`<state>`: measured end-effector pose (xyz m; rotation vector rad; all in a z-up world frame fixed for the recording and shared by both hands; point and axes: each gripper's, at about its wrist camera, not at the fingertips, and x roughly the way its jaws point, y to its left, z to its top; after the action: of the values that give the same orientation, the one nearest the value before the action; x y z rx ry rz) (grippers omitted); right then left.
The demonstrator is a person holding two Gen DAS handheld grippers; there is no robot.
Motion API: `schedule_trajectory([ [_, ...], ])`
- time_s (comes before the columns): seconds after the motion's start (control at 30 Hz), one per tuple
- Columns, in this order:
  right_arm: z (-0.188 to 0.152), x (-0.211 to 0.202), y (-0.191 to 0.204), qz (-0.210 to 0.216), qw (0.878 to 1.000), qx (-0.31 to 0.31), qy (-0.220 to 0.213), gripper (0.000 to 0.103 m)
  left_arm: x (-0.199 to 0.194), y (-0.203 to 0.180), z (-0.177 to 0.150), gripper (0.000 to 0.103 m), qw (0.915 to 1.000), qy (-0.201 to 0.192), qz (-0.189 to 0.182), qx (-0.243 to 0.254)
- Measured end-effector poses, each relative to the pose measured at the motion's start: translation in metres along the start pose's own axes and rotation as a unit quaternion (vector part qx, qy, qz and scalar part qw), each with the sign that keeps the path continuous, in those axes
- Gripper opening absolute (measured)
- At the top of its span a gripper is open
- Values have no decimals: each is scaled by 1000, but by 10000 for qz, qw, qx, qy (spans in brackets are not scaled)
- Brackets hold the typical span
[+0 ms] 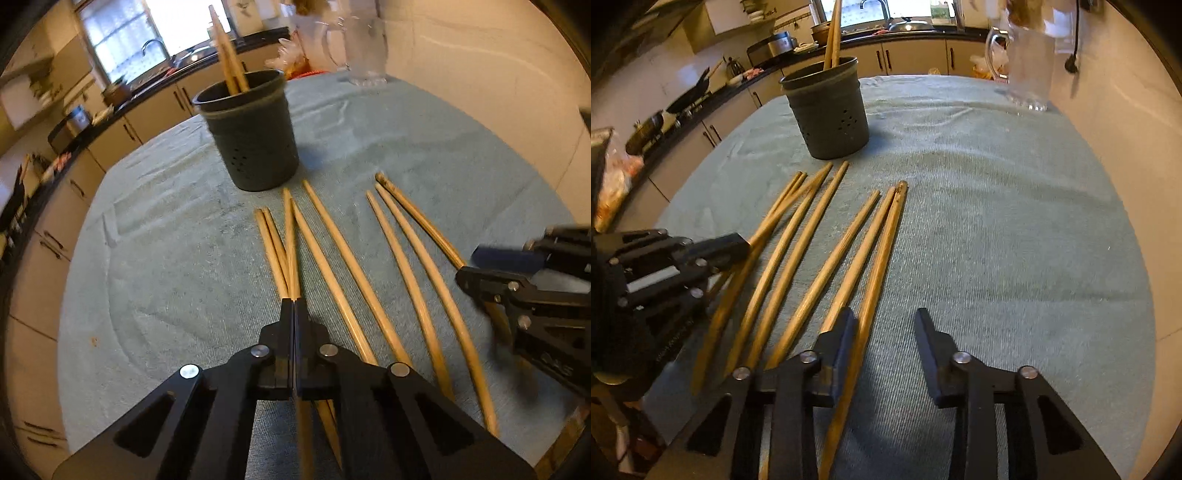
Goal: Organize utensils
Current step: 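Lower both open tools back onto the remaining chopsticks on the towel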
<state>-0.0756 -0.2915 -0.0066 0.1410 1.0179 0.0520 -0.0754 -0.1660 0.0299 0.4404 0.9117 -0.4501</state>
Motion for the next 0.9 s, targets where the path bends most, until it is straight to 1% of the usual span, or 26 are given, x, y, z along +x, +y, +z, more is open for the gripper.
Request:
schedule_trajectory([
  [0.03, 1, 1, 0, -40, 10000, 13, -6, 9, -2, 6, 1, 0, 9999, -31, -59, -155],
  [0.1, 0, 0, -6, 24, 9998, 185, 1, 8, -4, 21, -2, 0, 9988, -52, -121, -464],
  [0.17, 0, -2, -15, 24, 9993, 384, 6, 8, -4, 35, -6, 0, 9975, 10, -133, -692],
  [0.33, -13, -14, -38, -114, 9973, 719, 11, 8, 4, 66, -24, 0, 9931, 334, -83, -1121],
  [0.37, -16, -18, -42, -143, 9970, 767, -1, 8, 7, 72, -29, 0, 9916, 442, -104, -1211],
  [0.43, -22, -25, -49, -167, 9964, 837, 12, 9, 8, 79, -35, 0, 9894, 510, -170, -1346],
  [0.5, -23, -27, -53, -128, 9964, 833, 31, 10, 2, 84, -35, 0, 9877, 432, -310, -1470],
  [0.57, -22, -28, -54, -100, 9965, 830, 48, 15, -5, 86, -32, 1, 9863, 265, -463, -1562],
  [0.6, -21, -28, -55, -73, 9965, 829, 53, 17, -7, 85, -29, 3, 9862, 187, -513, -1564],
  [0.63, -20, -27, -55, -69, 9965, 828, 56, 19, -7, 83, -26, 9, 9865, 157, -532, -1543],
  [0.7, -18, -25, -56, -107, 9966, 810, 44, 21, -5, 73, -18, 17, 9885, 79, -609, -1380],
  [0.83, -17, -20, -56, -106, 9963, 851, -7, 23, 10, 59, -7, 17, 9875, 105, -967, -1236],
  [0.9, -17, -20, -58, -76, 9961, 882, -26, 23, 18, 54, -3, 17, 9888, 199, -948, -1137],
])
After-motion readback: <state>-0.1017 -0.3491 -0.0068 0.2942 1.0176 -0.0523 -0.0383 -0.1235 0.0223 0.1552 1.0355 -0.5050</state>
